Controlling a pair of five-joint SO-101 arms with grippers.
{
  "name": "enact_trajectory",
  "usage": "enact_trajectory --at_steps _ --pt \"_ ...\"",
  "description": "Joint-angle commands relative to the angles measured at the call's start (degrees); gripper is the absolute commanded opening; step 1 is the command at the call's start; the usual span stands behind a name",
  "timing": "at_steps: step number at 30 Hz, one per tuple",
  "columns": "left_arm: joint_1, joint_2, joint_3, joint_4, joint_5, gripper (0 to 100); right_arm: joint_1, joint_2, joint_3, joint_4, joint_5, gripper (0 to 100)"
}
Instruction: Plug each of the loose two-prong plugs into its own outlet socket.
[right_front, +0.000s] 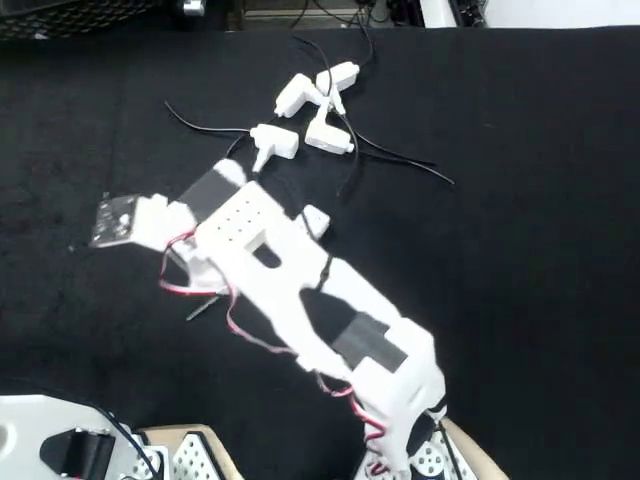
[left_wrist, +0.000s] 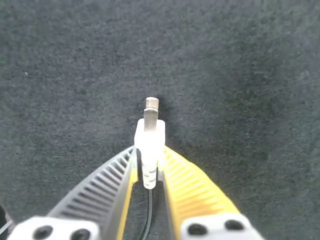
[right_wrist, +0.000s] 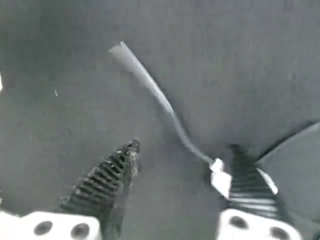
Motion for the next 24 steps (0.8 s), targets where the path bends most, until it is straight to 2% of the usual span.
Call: enact_trajectory --at_steps 1,5,8,14,18,21,24 --pt "0.04 -0.7 -0.66 -0.44 0.35 3 -3.52 -0.75 -1.54 -3.52 -0.62 34.7" --pt "0.04 -0.7 -0.84 -0.44 0.35 3 -6.95 -1.89 -2.59 -5.01 -0.79 34.7" --pt "0.13 -0.79 -1.1 -0.44 0.35 3 -5.01 -4.0 -6.99 -1.76 -0.97 34.7" --pt "1.45 -2.02 -2.33 0.53 0.26 3 11.87 -7.78 -15.78 8.35 -2.99 34.7" --pt "3.3 -7.3 -7.08 8.62 0.35 3 23.56 -11.56 -14.11 8.26 -10.29 34.7" --pt "5.49 -13.8 -11.21 15.56 0.18 3 27.87 -14.29 -10.24 8.26 -11.34 34.7" --pt "9.45 -19.87 -12.44 20.84 0.09 3 29.1 -16.66 -4.18 8.18 -11.43 34.7"
